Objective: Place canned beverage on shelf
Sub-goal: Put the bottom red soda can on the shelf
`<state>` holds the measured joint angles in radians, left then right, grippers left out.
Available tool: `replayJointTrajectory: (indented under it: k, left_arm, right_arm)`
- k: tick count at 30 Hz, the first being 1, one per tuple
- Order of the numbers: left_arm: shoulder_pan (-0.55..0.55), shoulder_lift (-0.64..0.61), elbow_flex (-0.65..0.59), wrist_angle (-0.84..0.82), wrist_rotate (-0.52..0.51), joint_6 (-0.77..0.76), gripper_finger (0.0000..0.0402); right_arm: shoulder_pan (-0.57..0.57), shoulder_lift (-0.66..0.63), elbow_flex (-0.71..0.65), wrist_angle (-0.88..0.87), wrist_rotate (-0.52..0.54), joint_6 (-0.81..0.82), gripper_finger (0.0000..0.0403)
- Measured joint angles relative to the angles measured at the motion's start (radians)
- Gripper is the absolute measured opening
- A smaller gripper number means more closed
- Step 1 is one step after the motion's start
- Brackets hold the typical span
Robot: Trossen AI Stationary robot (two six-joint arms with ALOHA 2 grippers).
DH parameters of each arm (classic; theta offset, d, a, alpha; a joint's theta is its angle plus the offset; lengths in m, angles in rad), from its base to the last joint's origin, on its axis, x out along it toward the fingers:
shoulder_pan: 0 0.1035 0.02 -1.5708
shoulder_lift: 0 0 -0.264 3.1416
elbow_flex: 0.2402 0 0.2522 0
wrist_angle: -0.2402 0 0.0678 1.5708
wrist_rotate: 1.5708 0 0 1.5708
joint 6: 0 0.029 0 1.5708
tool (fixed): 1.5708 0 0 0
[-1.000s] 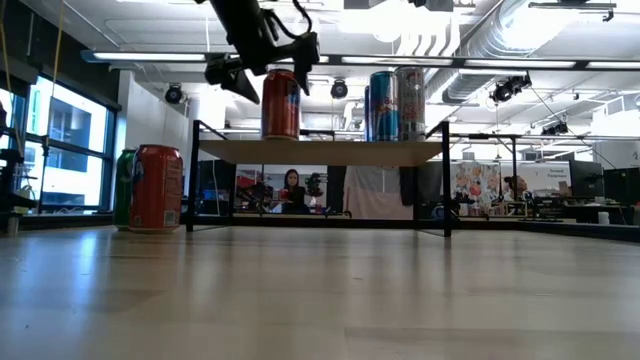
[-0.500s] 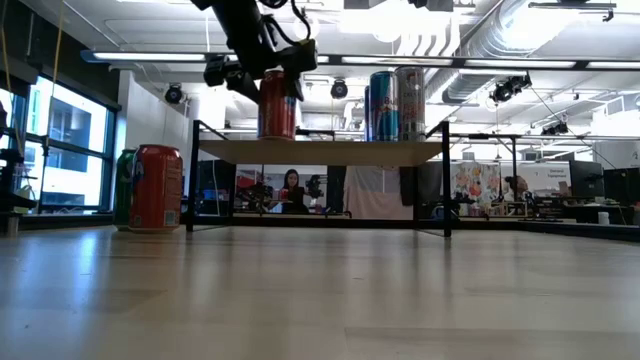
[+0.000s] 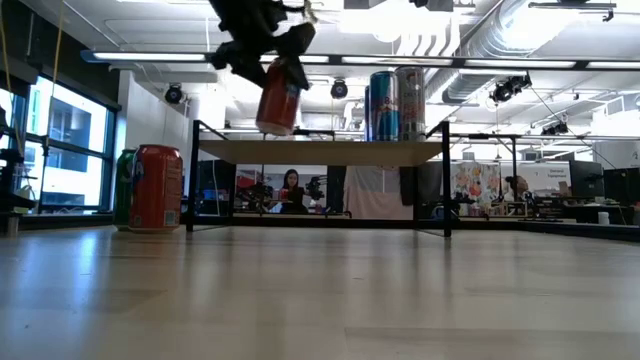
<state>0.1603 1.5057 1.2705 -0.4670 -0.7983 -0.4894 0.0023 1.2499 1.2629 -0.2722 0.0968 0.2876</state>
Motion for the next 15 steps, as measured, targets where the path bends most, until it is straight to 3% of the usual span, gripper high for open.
replayJointTrajectory:
  k: [7,12,15]
  left_arm:
    - [0.041,-0.015,0.000,0.233,0.319,0.273,0.0242]
    - [0.089,-0.014,-0.003,0.270,0.454,0.323,0.0242]
    - [0.123,-0.021,-0.065,0.388,0.583,0.335,0.0242]
  right_arm:
    - [0.045,0.000,0.000,0.003,0.000,0.000,0.0387]
    - [0.073,0.000,0.000,0.007,0.000,0.027,0.0387]
    - [0.090,0.000,0.000,0.007,0.001,0.046,0.0387]
